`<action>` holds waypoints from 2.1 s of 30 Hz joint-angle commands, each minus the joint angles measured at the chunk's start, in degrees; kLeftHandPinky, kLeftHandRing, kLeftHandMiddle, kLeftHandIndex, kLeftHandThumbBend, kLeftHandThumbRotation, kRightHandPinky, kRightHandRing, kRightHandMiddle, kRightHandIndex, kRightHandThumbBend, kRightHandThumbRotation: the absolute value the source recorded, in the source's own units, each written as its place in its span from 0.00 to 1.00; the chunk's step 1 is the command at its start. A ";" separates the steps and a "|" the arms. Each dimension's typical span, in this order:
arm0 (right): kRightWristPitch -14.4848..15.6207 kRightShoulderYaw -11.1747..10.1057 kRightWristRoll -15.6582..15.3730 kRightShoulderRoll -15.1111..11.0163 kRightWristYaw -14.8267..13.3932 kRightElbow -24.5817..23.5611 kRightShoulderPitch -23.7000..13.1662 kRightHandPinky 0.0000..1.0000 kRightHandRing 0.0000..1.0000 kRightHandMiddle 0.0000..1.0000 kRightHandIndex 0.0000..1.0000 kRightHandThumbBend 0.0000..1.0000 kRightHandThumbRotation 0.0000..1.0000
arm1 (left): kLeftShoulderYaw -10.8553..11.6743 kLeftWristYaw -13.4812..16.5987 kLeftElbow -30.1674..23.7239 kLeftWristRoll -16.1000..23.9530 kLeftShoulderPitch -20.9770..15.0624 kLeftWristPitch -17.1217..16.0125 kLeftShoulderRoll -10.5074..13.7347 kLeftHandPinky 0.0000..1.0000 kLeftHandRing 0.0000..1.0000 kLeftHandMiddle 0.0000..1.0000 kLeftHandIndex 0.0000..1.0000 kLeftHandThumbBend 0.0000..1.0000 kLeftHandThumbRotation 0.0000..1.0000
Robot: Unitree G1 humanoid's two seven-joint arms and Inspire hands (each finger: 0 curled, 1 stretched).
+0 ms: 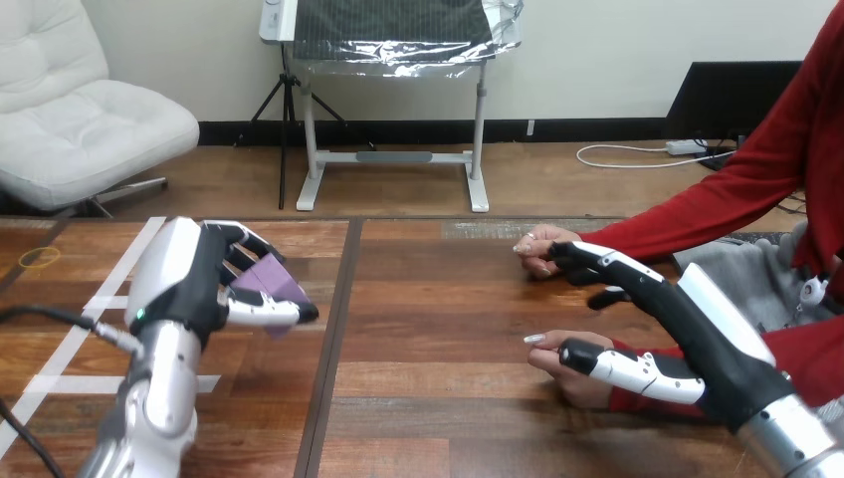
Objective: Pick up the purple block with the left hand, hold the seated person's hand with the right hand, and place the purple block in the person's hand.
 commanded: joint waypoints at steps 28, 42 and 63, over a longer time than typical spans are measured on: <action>0.76 2.23 -12.06 -15.95 1.30 22.48 -26.63 0.69 0.85 0.86 0.87 1.00 0.46 | 6.16 -3.77 -32.60 -2.49 6.16 5.38 -0.52 0.17 0.23 0.32 0.41 0.79 0.00; 2.55 4.75 -16.24 -18.21 3.31 26.65 -30.88 0.69 0.84 0.85 0.85 1.00 0.32 | 7.15 -5.39 -33.36 -2.61 6.43 6.00 -1.01 0.20 0.26 0.34 0.41 0.78 0.00; 4.43 11.19 -20.77 -18.94 4.79 36.51 -37.13 0.71 0.86 0.86 0.84 1.00 0.20 | 8.26 -7.27 -33.55 -2.55 6.29 5.34 -1.93 0.19 0.26 0.34 0.41 0.77 0.00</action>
